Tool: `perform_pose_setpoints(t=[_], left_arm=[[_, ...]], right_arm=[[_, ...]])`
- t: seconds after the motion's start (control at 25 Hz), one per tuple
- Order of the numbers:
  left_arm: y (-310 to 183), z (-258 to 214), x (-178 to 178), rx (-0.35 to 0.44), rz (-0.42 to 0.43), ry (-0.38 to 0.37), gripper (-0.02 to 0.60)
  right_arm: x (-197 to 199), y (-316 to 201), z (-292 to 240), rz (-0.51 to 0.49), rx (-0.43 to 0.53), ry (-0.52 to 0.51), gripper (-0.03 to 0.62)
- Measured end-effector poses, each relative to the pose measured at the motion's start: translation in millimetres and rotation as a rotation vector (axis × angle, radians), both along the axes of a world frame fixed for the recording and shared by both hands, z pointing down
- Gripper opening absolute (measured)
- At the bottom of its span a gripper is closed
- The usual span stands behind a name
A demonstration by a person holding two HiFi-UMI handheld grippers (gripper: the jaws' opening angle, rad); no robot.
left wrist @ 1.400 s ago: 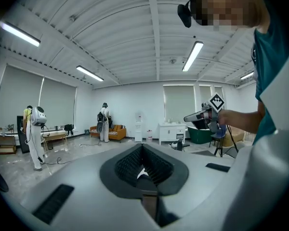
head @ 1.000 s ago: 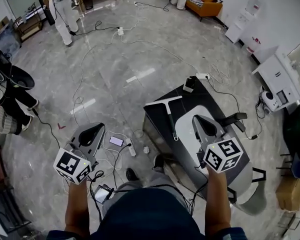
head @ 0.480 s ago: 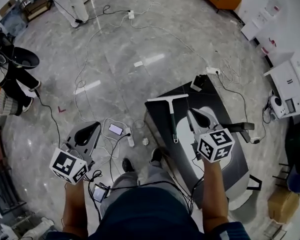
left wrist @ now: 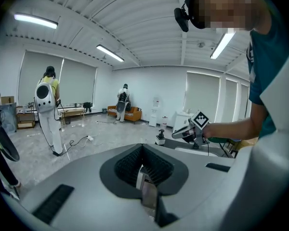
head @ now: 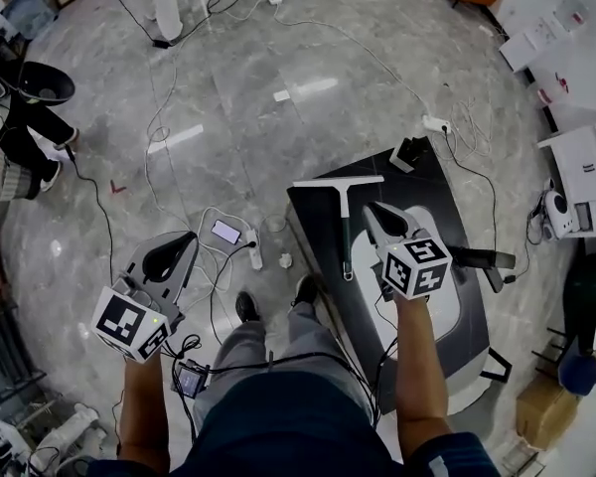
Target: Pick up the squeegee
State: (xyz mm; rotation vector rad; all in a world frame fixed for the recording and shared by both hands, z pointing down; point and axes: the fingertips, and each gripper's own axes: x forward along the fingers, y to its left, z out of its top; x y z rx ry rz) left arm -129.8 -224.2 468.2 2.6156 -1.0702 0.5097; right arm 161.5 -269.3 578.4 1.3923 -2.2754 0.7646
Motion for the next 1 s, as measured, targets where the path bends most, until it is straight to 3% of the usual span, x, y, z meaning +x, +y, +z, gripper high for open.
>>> perform_pose_setpoints(t=[0.6,1.0], left_arm=[[-9.1,43.9,10.8,-0.074,-0.025,-0.007,0.006],[-9.1,65.1,16.8,-0.107,-0.033,-0.003,0.006]], right_arm=[[3.6,-5.0,128.5,-0.022,-0.228,0.051,0.164],[-0.3,-1.9,182.4,-0.037,-0.317,0.098,0.199]])
